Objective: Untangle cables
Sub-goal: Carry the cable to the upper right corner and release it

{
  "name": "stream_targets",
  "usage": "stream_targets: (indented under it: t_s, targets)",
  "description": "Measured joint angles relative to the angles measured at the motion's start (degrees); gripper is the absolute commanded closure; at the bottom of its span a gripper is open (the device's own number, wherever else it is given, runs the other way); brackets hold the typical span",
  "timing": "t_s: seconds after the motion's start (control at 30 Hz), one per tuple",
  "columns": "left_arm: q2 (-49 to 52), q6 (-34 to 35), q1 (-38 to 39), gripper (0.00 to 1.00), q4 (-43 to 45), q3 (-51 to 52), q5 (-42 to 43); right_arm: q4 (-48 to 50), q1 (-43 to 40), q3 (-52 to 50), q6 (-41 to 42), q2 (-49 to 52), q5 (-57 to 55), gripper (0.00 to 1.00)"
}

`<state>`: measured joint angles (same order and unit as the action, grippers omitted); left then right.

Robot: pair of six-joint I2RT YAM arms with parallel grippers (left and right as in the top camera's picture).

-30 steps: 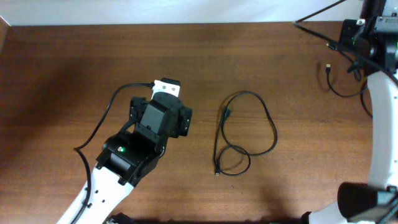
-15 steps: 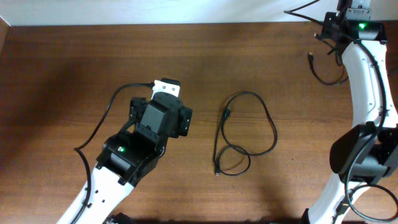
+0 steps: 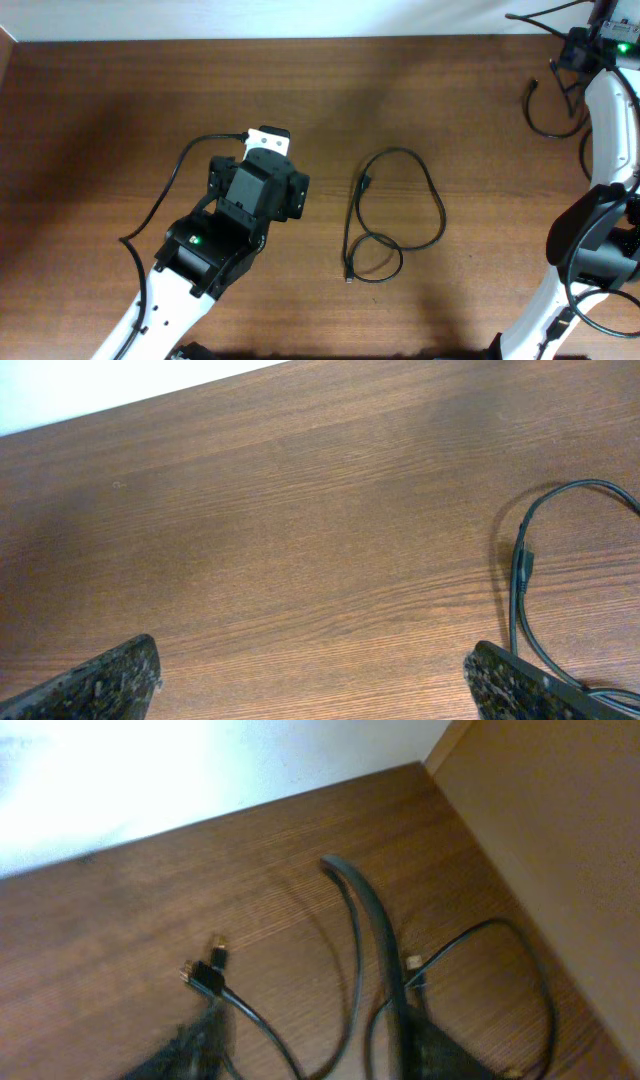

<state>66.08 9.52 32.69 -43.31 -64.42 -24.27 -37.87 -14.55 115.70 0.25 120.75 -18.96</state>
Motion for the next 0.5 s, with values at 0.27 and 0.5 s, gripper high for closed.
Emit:
stream_targets:
  t_s: [0.27,0.5]
  targets:
    - [0.0,0.0,0.0,0.01,0.0,0.0,0.0,-2.3,0.0,0.0,-0.1,0.1,1.5,0.16]
    - [0.0,0.0,0.0,0.01,0.0,0.0,0.0,-5.4,0.0,0.0,-0.2,0.1,2.6,0.16]
